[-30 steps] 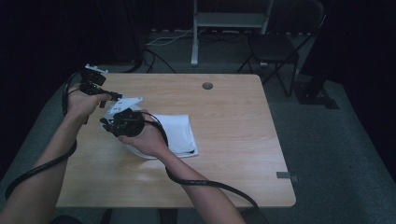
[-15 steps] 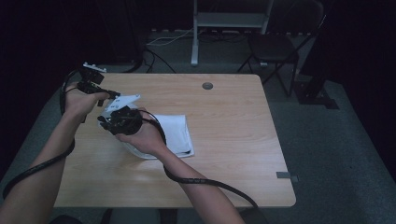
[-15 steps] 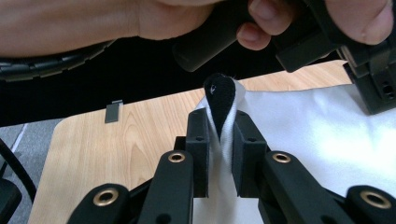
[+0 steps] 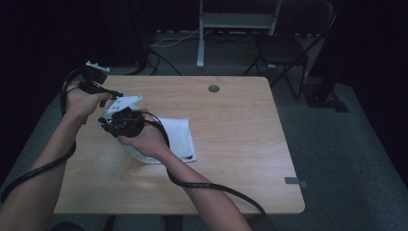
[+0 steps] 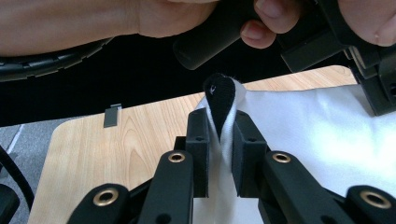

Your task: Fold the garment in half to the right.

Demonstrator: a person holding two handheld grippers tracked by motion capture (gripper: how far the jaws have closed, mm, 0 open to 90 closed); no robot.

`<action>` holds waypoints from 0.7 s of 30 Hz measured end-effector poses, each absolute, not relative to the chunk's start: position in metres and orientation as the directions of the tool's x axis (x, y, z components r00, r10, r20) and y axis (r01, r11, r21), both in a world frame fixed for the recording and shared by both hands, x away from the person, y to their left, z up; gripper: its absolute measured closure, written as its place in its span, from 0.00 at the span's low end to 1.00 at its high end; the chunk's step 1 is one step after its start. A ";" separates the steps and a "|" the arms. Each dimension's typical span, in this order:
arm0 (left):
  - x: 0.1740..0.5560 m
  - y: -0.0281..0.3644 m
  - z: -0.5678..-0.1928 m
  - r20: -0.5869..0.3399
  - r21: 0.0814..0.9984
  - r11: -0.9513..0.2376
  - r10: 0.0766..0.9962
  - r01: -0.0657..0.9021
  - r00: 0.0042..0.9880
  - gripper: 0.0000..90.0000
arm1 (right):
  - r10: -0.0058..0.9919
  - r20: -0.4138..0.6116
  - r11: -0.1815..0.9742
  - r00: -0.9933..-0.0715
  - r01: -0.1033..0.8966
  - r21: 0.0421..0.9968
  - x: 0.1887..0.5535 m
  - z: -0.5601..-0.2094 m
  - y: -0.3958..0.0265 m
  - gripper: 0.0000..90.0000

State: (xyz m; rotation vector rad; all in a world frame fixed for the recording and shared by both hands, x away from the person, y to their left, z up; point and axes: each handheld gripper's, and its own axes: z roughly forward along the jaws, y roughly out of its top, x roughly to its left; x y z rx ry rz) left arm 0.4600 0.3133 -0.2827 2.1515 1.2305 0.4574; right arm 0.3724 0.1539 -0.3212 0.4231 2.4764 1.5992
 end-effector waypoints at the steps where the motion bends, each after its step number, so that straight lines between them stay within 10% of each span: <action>1: 0.460 0.313 -0.282 -0.003 0.657 -0.381 0.861 0.650 0.508 0.95 | 0.323 0.017 0.386 -0.946 0.148 0.911 0.372 -0.321 0.154 0.88; 21: 0.464 0.296 -0.278 0.050 0.634 -0.420 0.860 0.649 0.508 0.95 | 0.348 0.004 0.385 -0.937 0.147 0.911 0.374 -0.315 0.136 0.88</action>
